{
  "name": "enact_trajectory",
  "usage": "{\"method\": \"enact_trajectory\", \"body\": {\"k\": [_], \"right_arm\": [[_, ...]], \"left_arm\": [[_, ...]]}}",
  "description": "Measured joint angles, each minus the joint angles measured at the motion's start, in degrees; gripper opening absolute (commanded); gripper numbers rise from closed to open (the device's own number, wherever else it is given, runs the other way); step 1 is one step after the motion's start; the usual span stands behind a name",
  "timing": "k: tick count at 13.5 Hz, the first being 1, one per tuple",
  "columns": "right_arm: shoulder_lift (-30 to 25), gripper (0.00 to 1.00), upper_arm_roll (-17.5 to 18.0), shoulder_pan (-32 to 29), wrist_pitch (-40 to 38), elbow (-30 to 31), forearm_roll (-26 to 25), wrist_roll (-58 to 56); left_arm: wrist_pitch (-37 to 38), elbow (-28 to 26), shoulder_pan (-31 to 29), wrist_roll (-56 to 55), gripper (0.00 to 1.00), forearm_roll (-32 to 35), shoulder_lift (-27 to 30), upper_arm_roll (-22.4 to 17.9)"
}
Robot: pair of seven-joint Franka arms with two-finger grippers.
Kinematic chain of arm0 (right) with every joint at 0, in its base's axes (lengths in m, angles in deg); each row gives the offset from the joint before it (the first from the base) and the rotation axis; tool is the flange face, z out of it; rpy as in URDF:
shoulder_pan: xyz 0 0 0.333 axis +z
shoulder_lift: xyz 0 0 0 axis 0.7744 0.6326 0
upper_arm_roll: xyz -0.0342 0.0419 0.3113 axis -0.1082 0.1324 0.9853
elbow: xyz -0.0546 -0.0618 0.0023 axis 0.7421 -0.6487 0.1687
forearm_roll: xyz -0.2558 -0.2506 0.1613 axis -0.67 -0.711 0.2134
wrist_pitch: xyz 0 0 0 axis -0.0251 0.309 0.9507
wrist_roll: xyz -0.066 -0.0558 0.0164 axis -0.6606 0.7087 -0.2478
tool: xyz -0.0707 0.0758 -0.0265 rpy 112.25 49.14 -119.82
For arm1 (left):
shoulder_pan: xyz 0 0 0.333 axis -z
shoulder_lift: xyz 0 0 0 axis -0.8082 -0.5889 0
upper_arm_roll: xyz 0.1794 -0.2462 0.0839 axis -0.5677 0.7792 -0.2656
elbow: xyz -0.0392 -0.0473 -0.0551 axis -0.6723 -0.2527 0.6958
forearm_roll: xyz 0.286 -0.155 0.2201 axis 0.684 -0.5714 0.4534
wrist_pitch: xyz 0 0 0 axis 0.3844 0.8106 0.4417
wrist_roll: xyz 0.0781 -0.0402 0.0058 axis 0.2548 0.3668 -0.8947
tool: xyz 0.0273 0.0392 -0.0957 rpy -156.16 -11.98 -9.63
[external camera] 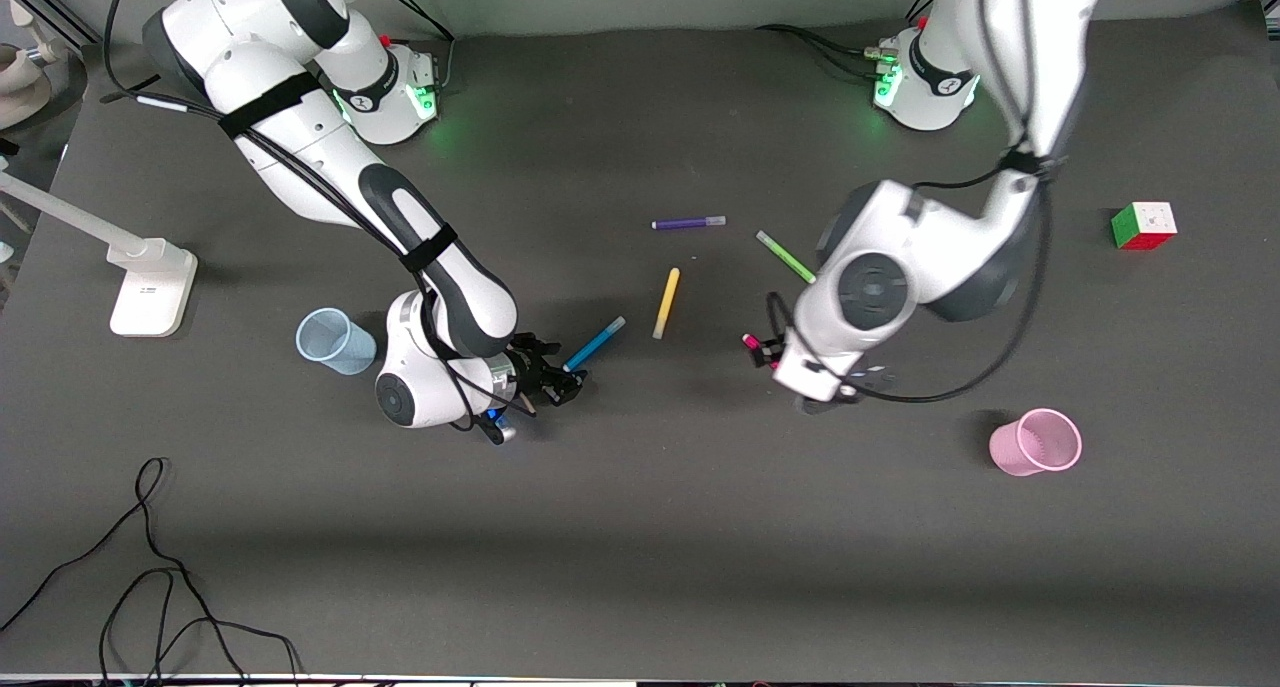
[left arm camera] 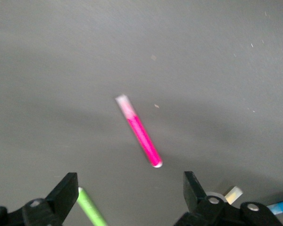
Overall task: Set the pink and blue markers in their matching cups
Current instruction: 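Grasp the blue marker with the right gripper while the left grasps pink, then carry the blue marker over the blue cup while the left lifts pink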
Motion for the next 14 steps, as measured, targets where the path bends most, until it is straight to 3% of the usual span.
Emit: {"method": "enact_trajectory", "body": {"k": [5,8,11,14], "right_arm": [[-0.2,0.0,0.08,-0.18,0.09,-0.94,0.27,0.0],[-1.29,0.0,-0.77,-0.92,-2.77,-1.8,0.09,-0.04],[-8.32,0.0,-6.01,-1.74,-11.22,-2.34,-4.42,-3.15],[-17.12,0.0,-13.97,-2.33,-18.14,-1.12,-14.17,-16.13]], "left_arm": [[-11.53,-8.38,2.32,-6.44,0.95,1.77,-2.45,-0.13],[-13.67,-11.44,2.33,-8.66,0.81,1.81,-2.43,-0.16],[-15.27,-12.47,2.37,-9.77,0.78,1.83,-2.43,-0.16],[-17.86,-13.69,2.52,-11.49,0.7,1.83,-2.84,-0.16]]}}
